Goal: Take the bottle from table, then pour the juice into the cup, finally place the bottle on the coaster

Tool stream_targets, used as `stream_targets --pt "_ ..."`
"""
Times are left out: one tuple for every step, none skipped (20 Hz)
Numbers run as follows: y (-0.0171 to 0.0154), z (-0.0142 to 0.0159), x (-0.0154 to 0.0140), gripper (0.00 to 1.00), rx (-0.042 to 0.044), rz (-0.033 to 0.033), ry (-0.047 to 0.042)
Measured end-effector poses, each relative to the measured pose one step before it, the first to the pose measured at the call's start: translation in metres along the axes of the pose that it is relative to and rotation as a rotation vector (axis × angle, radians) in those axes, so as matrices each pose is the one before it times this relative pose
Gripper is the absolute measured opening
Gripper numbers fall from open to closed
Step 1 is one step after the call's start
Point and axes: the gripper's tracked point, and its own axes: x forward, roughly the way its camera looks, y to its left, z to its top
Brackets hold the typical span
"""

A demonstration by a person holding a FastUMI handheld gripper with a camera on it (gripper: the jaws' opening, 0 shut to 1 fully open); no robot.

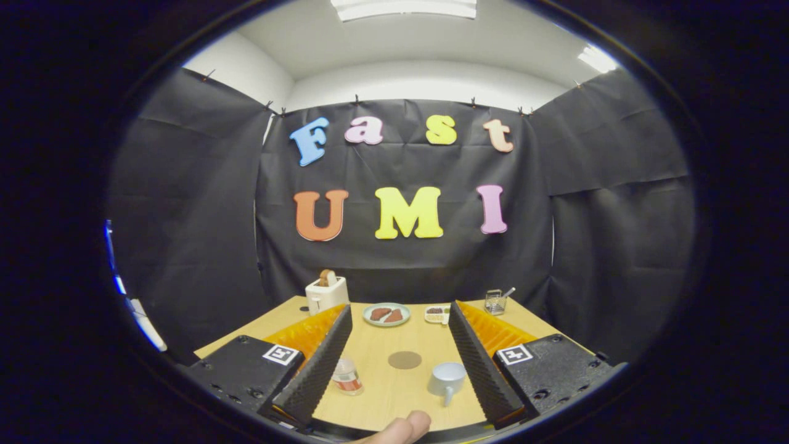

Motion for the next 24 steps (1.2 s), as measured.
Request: stream_targets --pt "-0.00057 -0.00038 0.00012 1.00 0.00728 0.00085 0.00144" --pt "-0.00017 -0.00099 -0.00057 1.00 0.00825 -0.00133 0.00009" --pt "-0.00086 -0.00077 -0.00027 1.00 0.00167 -0.00239 0.00302" --pt "0.00062 -0.00062 -0.00045 1.00 -0.00115 -0.00057 -0.00074" --pt "0.00111 0.00024 -0.00063 1.00 -0.00328 0.00006 -0.00098" --pt "0.00162 -0.00068 0.00021 1.00 -0.00410 0.00122 -0.00038" --pt "0.00172 -0.00044 -0.00046 1.00 -0.00529 0.00234 0.00091" --pt "0.00055 -0.00034 0.00118 1.00 -0.00359 -0.00035 -0.00013" --pt "0.00114 -0.00099 -0.00069 1.00 -0.00173 0.00054 0.00229" --pt "0.00134 -0.00197 0.00142 1.00 -0.00041 0.00145 0.00027" --pt "0.00161 -0.00054 0.00099 1.00 -0.00003 0.00264 0.00124" --pt "0.00193 -0.00278 0.00115 1.00 -0.00090 0.00226 0.00402" --pt "0.00138 -0.00120 0.00141 1.00 -0.00353 0.00081 0.00276" --pt "0.00150 -0.00243 0.00174 1.00 -0.00432 0.00118 0.00271" --pt "0.00238 -0.00312 0.00215 1.00 -0.00397 0.00357 0.00448" --pt "0.00379 -0.00454 0.00231 1.00 -0.00227 0.00459 0.00671" --pt "0.00338 -0.00279 0.00236 1.00 -0.00275 0.00477 0.00302" --pt "0.00195 -0.00263 0.00290 1.00 0.00297 0.00253 0.00103" --pt "0.00207 -0.00433 0.00301 1.00 0.00453 0.00334 0.00521" --pt "0.00423 -0.00425 0.00274 1.00 0.00380 0.00467 0.00194" --pt "0.00261 -0.00443 0.00258 1.00 -0.00159 -0.00031 0.00894" --pt "0.00116 -0.00707 0.00331 1.00 -0.00675 -0.00245 0.01054" --pt "0.00168 -0.00443 0.00235 1.00 -0.00929 -0.00485 0.00753" --pt "0.00233 -0.00522 0.00285 1.00 -0.00627 -0.00159 0.00606"
